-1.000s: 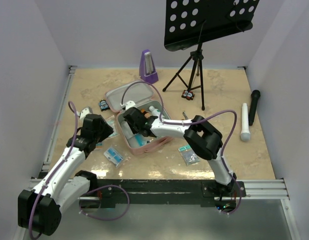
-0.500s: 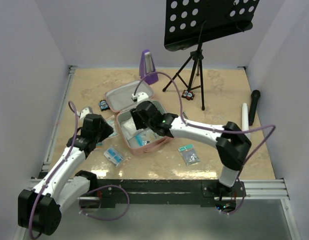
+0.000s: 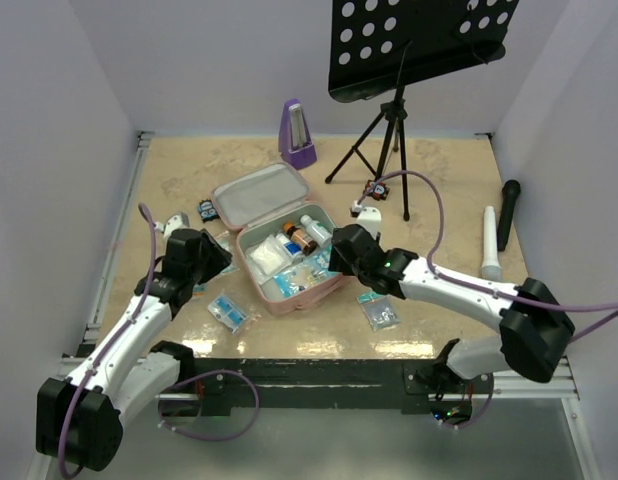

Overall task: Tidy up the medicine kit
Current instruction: Adjust the medicine box at the center of the board.

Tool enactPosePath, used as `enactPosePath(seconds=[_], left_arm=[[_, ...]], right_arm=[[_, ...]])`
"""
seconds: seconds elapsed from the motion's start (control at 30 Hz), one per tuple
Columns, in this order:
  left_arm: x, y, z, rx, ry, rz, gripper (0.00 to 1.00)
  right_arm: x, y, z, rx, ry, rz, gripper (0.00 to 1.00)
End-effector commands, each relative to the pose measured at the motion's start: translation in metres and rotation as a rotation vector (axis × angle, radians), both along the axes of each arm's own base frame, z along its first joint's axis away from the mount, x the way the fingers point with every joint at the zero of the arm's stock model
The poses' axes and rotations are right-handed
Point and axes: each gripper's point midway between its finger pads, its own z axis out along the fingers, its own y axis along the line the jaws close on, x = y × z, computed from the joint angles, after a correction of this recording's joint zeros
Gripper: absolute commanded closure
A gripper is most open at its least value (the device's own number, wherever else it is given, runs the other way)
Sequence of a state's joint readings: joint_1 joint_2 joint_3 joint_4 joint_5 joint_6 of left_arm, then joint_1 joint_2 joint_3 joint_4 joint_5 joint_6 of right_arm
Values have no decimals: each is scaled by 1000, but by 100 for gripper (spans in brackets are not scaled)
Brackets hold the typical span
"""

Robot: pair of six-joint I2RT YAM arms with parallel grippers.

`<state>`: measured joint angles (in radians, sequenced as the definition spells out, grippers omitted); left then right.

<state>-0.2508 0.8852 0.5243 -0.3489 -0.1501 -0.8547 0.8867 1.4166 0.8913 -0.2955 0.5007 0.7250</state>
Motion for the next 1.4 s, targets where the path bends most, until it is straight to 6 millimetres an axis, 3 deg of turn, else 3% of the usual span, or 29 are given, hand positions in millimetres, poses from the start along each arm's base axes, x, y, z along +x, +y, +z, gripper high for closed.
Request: enactPosePath(seconds=[0.0, 0.17, 0.23, 0.47, 0.6, 0.83, 0.93, 1.07, 1.27, 1.37], left_arm=[[7, -13, 11, -68, -62, -37, 44], [6, -17, 9, -79, -58, -55, 44], [6, -18, 8, -82, -59, -59, 44], [7, -29, 7, -130, -65, -98, 45], [10, -36, 9, -164, -69, -113, 45], [16, -49, 17, -209, -100, -171, 44], [15, -54, 12, -220, -85, -198, 44], [14, -56, 12, -225, -84, -210, 44], [13, -54, 15, -225, -103, -203, 44], [12, -54, 13, -226, -96, -197, 44]], right_arm=[[-31, -24, -15, 102, 103, -138, 39], [-54, -48, -36, 105, 155, -192, 39], [-59, -52, -34, 124, 151, -199, 39], [-49, -50, 11, 192, 68, -209, 39], [-45, -68, 40, 143, 26, -269, 38], [-66, -88, 50, 252, 34, -338, 39], [-72, -86, 36, 235, 78, -326, 43], [-74, -81, 19, 206, 121, -314, 54], [-74, -83, 15, 184, 125, -310, 99], [-75, -74, 4, 158, 156, -258, 100]])
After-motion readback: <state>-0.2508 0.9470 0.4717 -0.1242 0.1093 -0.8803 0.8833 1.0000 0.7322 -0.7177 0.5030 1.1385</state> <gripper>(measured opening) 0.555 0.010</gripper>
